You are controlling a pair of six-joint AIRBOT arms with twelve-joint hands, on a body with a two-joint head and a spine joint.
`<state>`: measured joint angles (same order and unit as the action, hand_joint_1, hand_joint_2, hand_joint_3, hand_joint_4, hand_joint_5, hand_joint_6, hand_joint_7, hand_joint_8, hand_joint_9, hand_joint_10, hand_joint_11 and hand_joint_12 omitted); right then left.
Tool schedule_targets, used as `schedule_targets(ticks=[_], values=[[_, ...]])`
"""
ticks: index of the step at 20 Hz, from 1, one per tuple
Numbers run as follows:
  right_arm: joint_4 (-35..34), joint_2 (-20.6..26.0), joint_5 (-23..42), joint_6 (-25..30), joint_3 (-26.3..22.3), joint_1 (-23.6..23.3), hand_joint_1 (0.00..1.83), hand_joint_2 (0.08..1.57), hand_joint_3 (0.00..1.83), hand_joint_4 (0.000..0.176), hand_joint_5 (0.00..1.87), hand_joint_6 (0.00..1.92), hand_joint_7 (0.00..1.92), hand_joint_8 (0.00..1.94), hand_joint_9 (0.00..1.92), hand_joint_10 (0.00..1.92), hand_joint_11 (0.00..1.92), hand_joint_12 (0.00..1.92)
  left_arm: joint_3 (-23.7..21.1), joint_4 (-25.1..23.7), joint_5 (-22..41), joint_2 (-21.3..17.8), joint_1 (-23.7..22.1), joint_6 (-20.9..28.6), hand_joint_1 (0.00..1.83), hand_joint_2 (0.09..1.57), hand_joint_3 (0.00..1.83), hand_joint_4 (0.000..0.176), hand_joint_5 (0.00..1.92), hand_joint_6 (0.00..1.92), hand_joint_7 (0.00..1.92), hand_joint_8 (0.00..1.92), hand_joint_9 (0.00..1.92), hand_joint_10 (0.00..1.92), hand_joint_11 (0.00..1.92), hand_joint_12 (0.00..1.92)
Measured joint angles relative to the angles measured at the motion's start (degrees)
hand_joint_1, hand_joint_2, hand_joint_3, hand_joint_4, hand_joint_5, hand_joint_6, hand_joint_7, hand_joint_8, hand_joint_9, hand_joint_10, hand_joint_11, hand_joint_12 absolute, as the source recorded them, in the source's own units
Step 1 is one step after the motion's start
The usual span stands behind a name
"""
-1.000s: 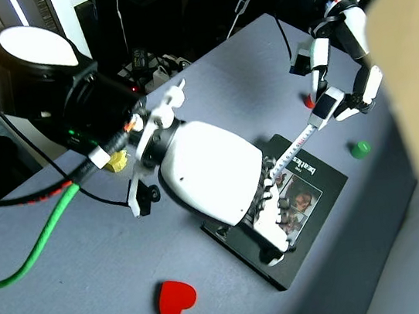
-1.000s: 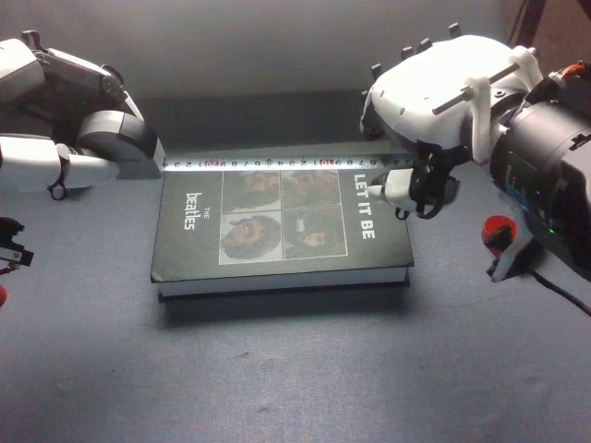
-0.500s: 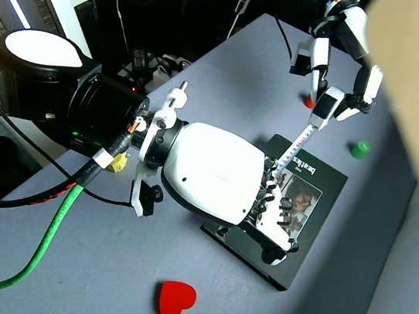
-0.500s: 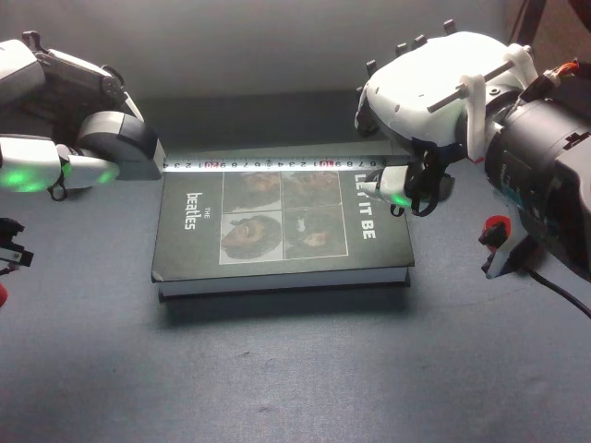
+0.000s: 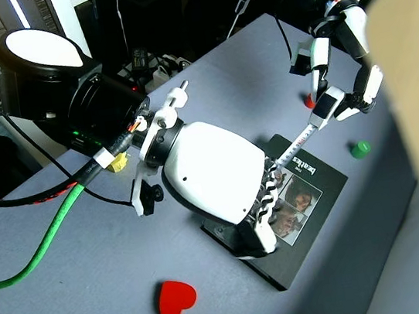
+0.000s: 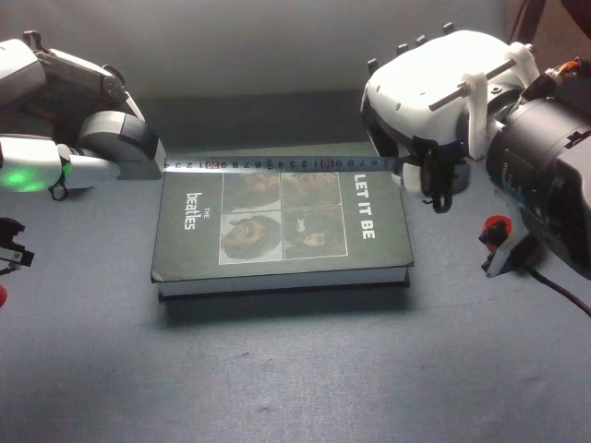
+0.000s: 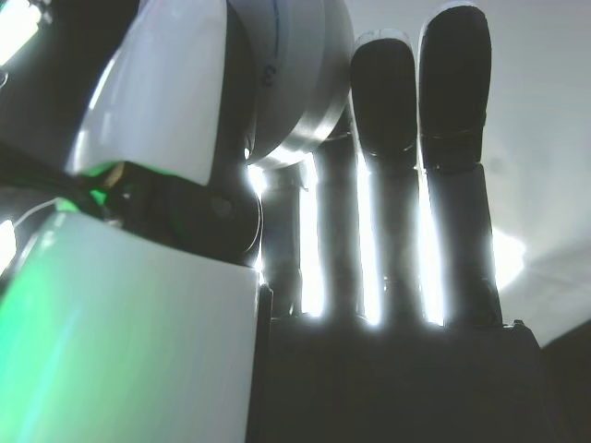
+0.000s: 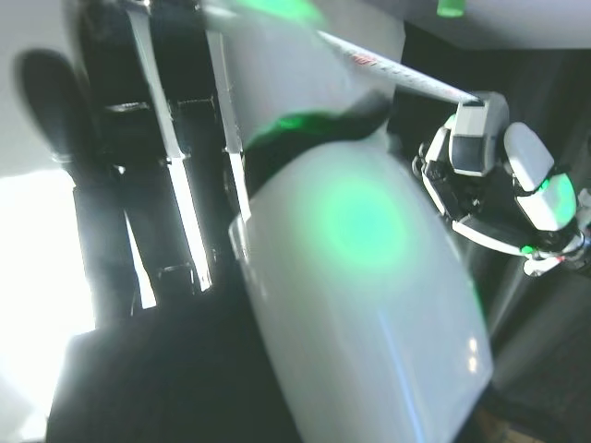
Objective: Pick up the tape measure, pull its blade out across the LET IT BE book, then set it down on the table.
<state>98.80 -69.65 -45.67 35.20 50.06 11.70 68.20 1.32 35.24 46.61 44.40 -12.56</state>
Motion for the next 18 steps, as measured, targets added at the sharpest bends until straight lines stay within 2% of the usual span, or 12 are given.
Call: schedule_targets(ticks=[6,7,8,10,11,12,13,14,18], values=[[0.0,0.6,0.7,0.2,0.0,0.0,1.36,1.16,0.0,0.0,0.78,1.12,0.96,1.06,0.8,1.4,0.77,1.34,0.2,0.0,0.1,0.0,0.0,0.0,1.38,1.12,0.0,0.0,0.91,0.85,0.99,1.0,0.93,1.29,0.92,1.15],[0.0,0.9,1.1,0.4,0.0,0.0,1.24,1.17,0.0,0.0,0.79,1.15,0.97,1.11,0.83,1.06,0.76,1.33,0.2,0.0,0.2,0.0,0.0,0.1,1.38,1.11,0.0,0.0,0.92,0.84,1.0,0.99,0.93,1.28,0.92,1.14],[0.2,1.2,1.5,0.5,0.0,0.0,1.33,1.16,0.0,0.0,0.78,1.12,0.96,1.07,0.81,1.33,0.77,1.34,0.2,-0.1,0.3,0.0,0.0,0.3,1.38,1.11,0.0,0.0,0.93,0.84,1.0,0.98,0.93,1.28,0.92,1.14],[0.5,2.1,2.1,0.7,0.0,0.3,1.36,1.16,0.0,0.0,0.78,1.13,0.95,1.05,0.82,1.39,0.77,1.34,0.2,-0.1,0.3,0.0,0.0,0.3,1.38,1.11,0.0,0.0,0.93,0.84,1.0,0.98,0.93,1.28,0.92,1.14],[0.7,2.4,2.5,0.7,0.0,0.4,1.24,1.16,0.0,0.0,0.8,1.15,0.97,1.1,0.84,1.06,0.77,1.33,0.2,-0.3,0.4,0.0,0.0,0.4,1.38,1.11,0.0,0.0,0.93,0.83,1.0,0.98,0.93,1.28,0.93,1.14],[0.8,3.0,3.4,0.7,0.0,0.4,1.22,1.16,0.0,0.0,0.81,1.14,0.99,1.09,0.89,0.9,0.78,1.32,0.2,-0.3,0.4,0.0,0.0,0.5,1.38,1.11,0.0,0.0,0.94,0.82,0.99,0.98,0.94,1.27,0.94,1.14],[0.9,3.4,3.8,0.7,0.0,0.4,1.33,1.16,0.0,0.0,0.8,1.11,0.97,1.04,0.84,1.28,0.78,1.33,0.2,-0.3,0.4,0.0,0.0,0.5,1.38,1.11,0.0,0.0,0.94,0.82,0.99,0.98,0.95,1.26,0.95,1.14],[1.0,3.7,4.1,0.8,0.1,0.4,1.35,1.16,0.0,0.0,0.79,1.12,0.95,1.04,0.83,1.36,0.78,1.33,0.2,-0.3,0.4,0.0,0.0,0.5,1.38,1.11,0.0,0.0,0.94,0.82,1.0,0.98,0.94,1.26,0.95,1.14],[1.1,4.3,5.4,1.0,1.5,0.3,1.36,1.16,0.0,0.0,0.78,1.12,0.95,1.05,0.82,1.39,0.77,1.34,0.2,-0.3,0.8,0.0,0.0,0.7,1.38,1.12,0.0,0.0,0.9,0.86,0.99,0.99,0.93,1.29,0.93,1.13]])
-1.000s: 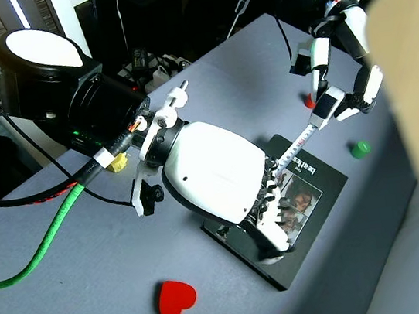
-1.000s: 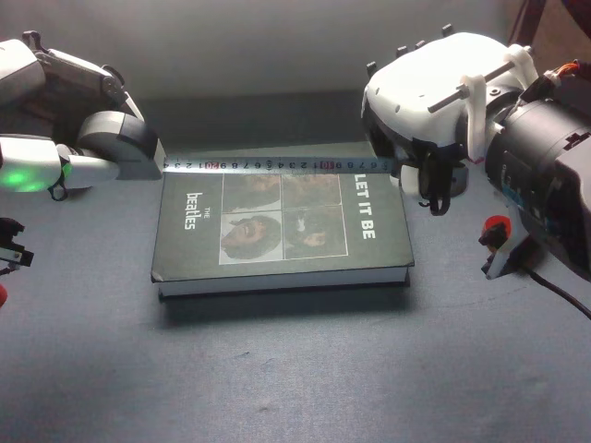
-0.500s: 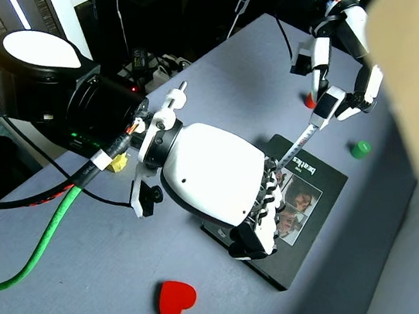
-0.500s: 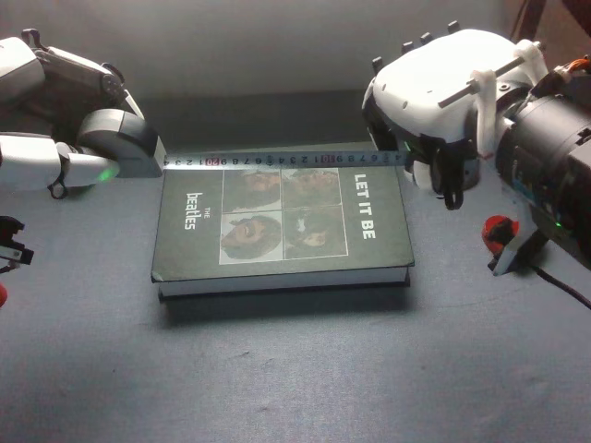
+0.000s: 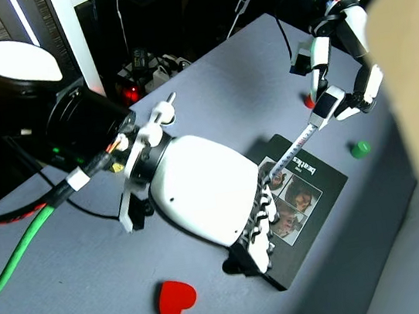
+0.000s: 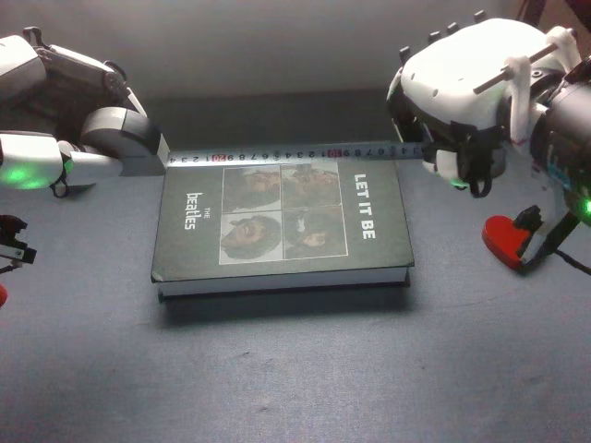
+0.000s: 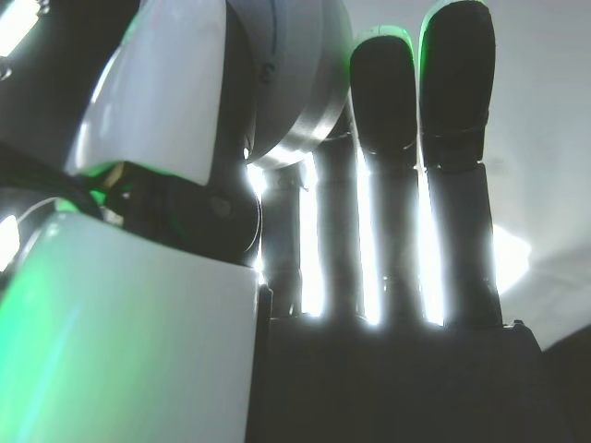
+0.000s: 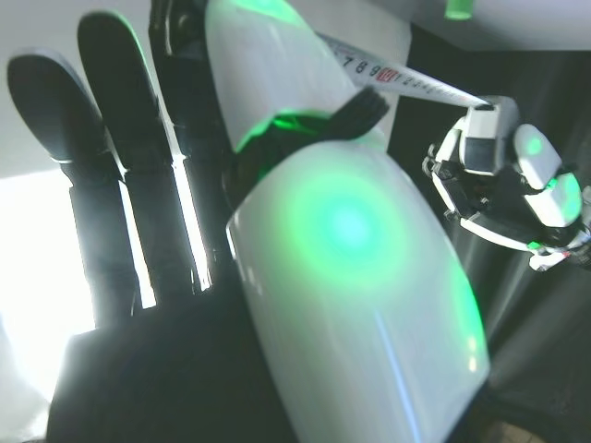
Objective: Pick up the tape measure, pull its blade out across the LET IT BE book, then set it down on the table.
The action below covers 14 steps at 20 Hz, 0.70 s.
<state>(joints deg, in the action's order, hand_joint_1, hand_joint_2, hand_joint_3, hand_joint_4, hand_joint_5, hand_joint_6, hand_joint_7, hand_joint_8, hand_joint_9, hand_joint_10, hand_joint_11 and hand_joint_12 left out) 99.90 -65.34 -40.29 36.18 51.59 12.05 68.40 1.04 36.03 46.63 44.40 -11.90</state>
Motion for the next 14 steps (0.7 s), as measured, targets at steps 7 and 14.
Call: schedule_targets(ticks=[7,14], values=[[0.0,1.9,1.7,0.0,1.6,-0.7,1.36,1.16,0.0,0.0,0.77,1.11,0.98,1.03,0.83,1.38,0.79,1.34,0.0,0.0,0.6,0.0,-0.1,0.0,1.38,1.11,0.0,0.0,0.93,0.83,1.01,0.96,0.92,1.29,0.92,1.14],[0.0,2.8,2.7,0.0,2.0,-1.1,1.36,1.16,0.0,0.0,0.79,1.12,0.96,1.03,0.83,1.38,0.79,1.34,0.0,0.0,0.7,0.0,-0.1,0.0,1.38,1.12,0.0,0.0,0.89,0.87,0.99,0.99,0.92,1.3,0.91,1.14]])
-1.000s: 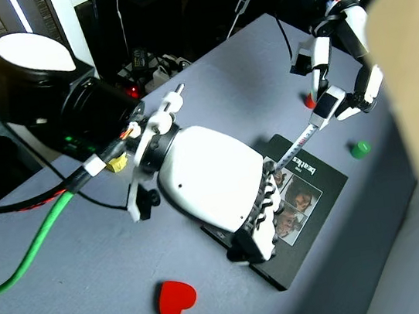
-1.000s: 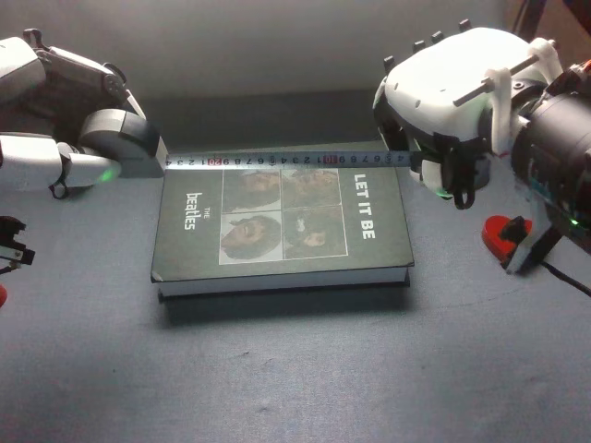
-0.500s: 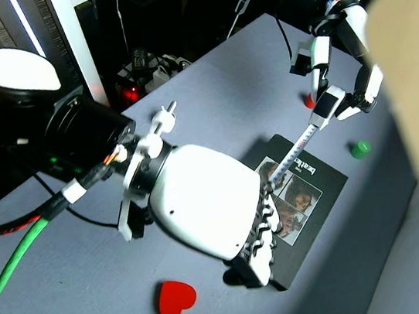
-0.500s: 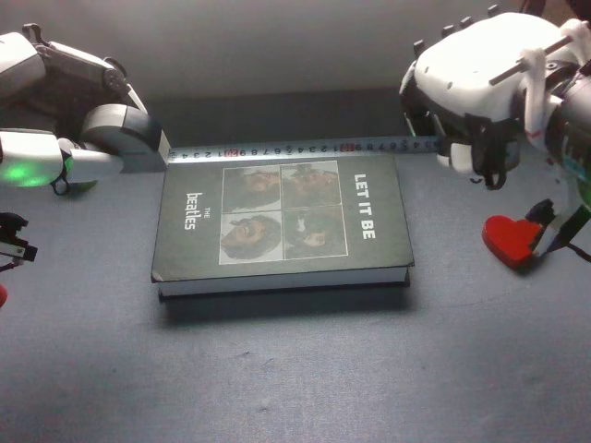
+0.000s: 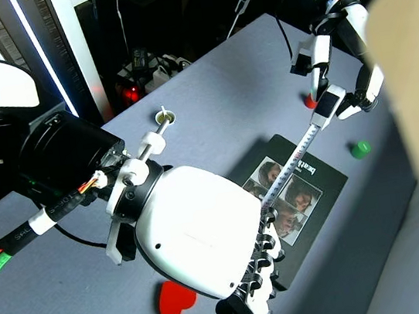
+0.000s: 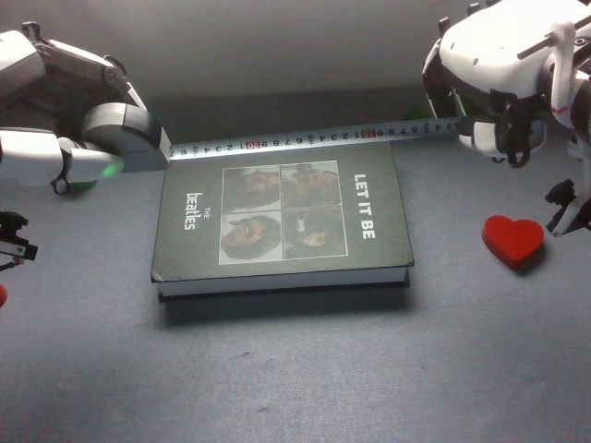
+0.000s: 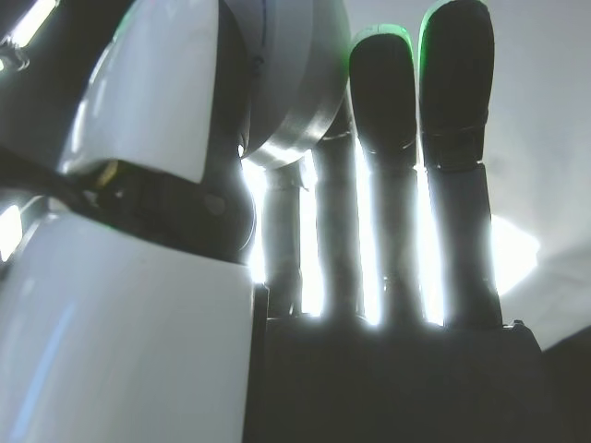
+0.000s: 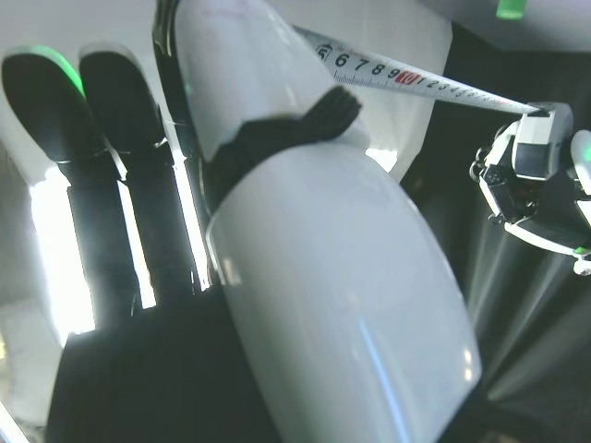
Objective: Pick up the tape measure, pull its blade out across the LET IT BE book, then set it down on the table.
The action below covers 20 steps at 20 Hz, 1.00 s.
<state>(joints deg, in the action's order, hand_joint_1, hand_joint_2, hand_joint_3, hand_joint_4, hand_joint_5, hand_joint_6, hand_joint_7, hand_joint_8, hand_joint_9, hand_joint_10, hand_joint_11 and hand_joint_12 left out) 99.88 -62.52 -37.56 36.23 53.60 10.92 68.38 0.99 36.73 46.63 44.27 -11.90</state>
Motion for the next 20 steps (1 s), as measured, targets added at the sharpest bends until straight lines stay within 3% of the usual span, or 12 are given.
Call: schedule_targets(ticks=[13,14,15,16,17,18,20], values=[[-0.2,-1.3,-0.8,-0.2,0.0,1.6,1.36,1.16,0.0,0.0,0.79,1.15,0.98,1.02,0.78,1.38,0.7,1.29,-0.3,-0.3,-0.9,-0.1,0.0,-0.2,1.38,1.13,0.0,0.0,0.88,0.88,0.97,1.06,0.91,1.31,0.89,1.16],[-0.3,-1.5,-0.9,-0.2,0.0,1.9,1.23,1.18,0.0,0.0,0.76,1.21,0.95,1.14,0.75,0.98,0.65,1.25,-0.3,-0.3,-1.0,-0.1,0.0,-0.2,1.38,1.13,0.0,0.0,0.88,0.88,0.97,1.05,0.91,1.31,0.89,1.16],[-0.1,-1.8,-1.0,-0.2,0.0,2.2,1.07,1.21,0.0,0.0,0.77,1.28,0.78,0.64,0.68,0.7,0.51,1.18,-0.3,-0.4,-1.2,-0.1,0.0,-0.3,1.38,1.13,0.0,0.0,0.88,0.88,0.97,1.05,0.91,1.3,0.9,1.16],[-0.6,-2.0,-1.0,-0.3,0.0,2.3,0.96,1.17,0.0,0.0,0.65,0.61,0.73,0.39,0.64,0.55,0.44,1.11,-0.3,-0.4,-1.2,-0.1,0.0,-0.4,1.38,1.13,0.0,0.0,0.89,0.88,0.97,1.05,0.91,1.3,0.9,1.16],[-0.5,-2.0,-1.1,-0.3,0.0,2.4,0.91,1.14,0.0,0.0,0.67,0.26,0.75,0.21,0.65,0.42,0.4,1.05,-0.3,-0.3,-1.2,-0.2,0.0,-0.5,1.38,1.13,0.0,0.0,0.89,0.87,0.97,1.05,0.91,1.3,0.9,1.16],[-0.3,-2.0,-1.3,-0.4,-0.1,2.4,0.88,1.12,0.0,0.0,0.68,0.1,0.76,0.1,0.66,0.29,0.36,1.0,-0.3,-0.4,-1.3,-0.4,0.0,-0.5,1.38,1.13,0.0,0.0,0.89,0.87,0.97,1.06,0.91,1.3,0.91,1.17],[-0.2,-2.0,-1.6,-0.4,-0.1,2.5,0.85,1.1,0.0,0.0,0.68,0.01,0.76,0.01,0.69,0.12,0.32,0.97,-0.3,-0.3,-1.2,-0.4,0.0,-0.5,1.38,1.13,0.0,0.0,0.89,0.87,0.96,1.06,0.92,1.3,0.91,1.16]])
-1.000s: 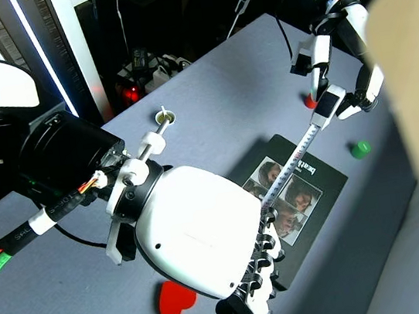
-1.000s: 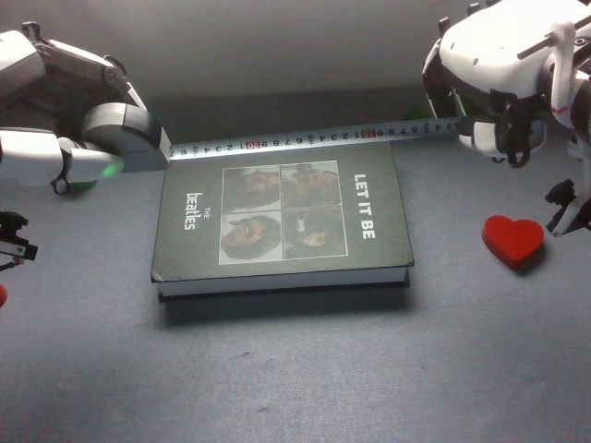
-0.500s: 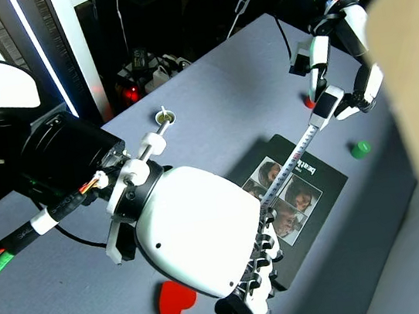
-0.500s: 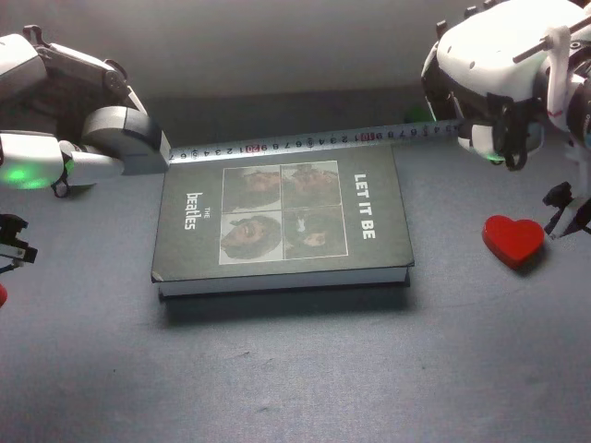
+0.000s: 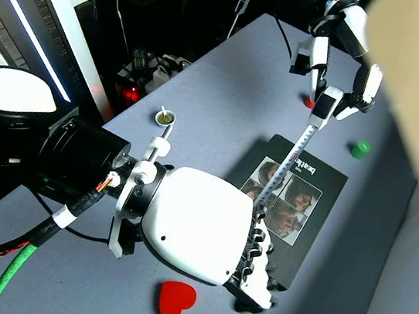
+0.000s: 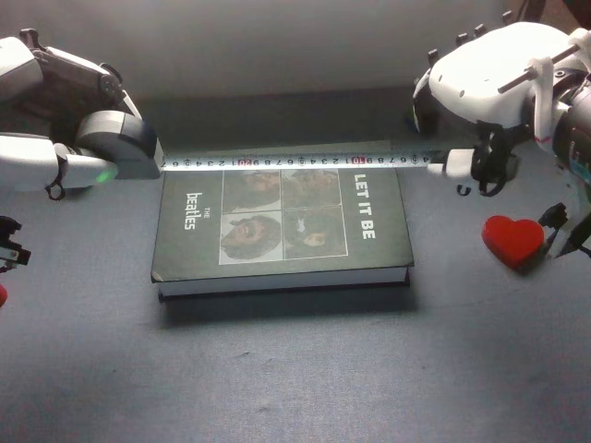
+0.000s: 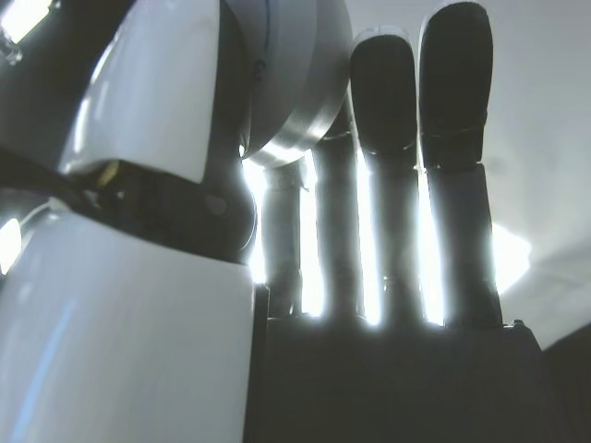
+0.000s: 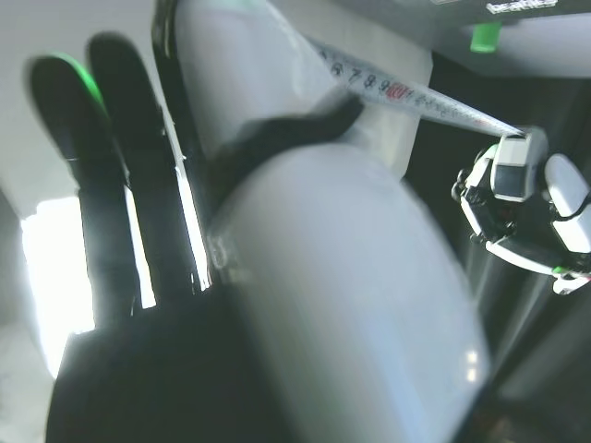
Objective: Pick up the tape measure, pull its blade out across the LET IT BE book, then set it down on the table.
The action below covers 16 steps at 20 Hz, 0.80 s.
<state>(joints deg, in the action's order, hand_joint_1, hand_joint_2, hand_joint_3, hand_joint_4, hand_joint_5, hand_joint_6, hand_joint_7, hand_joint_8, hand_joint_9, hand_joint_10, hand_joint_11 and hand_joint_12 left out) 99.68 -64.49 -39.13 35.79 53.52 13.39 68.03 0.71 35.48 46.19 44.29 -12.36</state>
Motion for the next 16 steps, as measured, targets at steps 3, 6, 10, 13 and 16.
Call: schedule_targets(ticks=[3,6,10,13,16], values=[[0.0,0.0,0.1,-0.2,-0.6,0.5,0.82,1.12,0.01,0.0,0.7,0.01,0.75,0.0,0.69,0.08,0.3,0.97,0.0,-0.1,-0.2,0.0,0.2,0.3,1.38,1.13,0.0,0.0,0.89,0.87,0.96,1.06,0.92,1.3,0.91,1.16],[0.0,1.0,0.5,-0.3,-2.5,0.4,0.82,1.12,0.01,0.0,0.7,0.01,0.75,0.0,0.69,0.07,0.31,0.98,-0.2,0.0,0.2,0.0,2.1,1.9,1.38,1.13,0.0,0.0,0.89,0.87,0.96,1.06,0.92,1.3,0.92,1.16],[-0.6,4.7,-0.7,0.3,-8.7,-1.4,0.82,1.12,0.0,0.0,0.7,0.0,0.75,0.0,0.69,0.07,0.32,0.98,-0.2,3.0,1.1,0.7,4.5,2.0,1.38,1.13,0.0,0.0,0.91,0.84,0.94,1.08,0.92,1.3,0.92,1.16],[0.1,6.5,-1.3,1.7,-12.7,-2.5,0.82,1.12,0.0,0.0,0.71,0.01,0.74,0.0,0.69,0.06,0.33,0.99,0.5,4.5,3.0,2.1,7.5,2.0,1.38,1.13,0.0,0.0,0.9,0.85,0.95,1.08,0.92,1.29,0.92,1.16],[-0.3,6.4,-1.2,2.0,-14.1,-2.4,0.82,1.13,0.0,0.0,0.7,0.0,0.74,0.0,0.7,0.06,0.34,0.99,2.3,5.1,4.9,3.6,9.2,3.9,1.38,1.13,0.0,0.0,0.9,0.86,0.95,1.08,0.92,1.29,0.94,1.12]])
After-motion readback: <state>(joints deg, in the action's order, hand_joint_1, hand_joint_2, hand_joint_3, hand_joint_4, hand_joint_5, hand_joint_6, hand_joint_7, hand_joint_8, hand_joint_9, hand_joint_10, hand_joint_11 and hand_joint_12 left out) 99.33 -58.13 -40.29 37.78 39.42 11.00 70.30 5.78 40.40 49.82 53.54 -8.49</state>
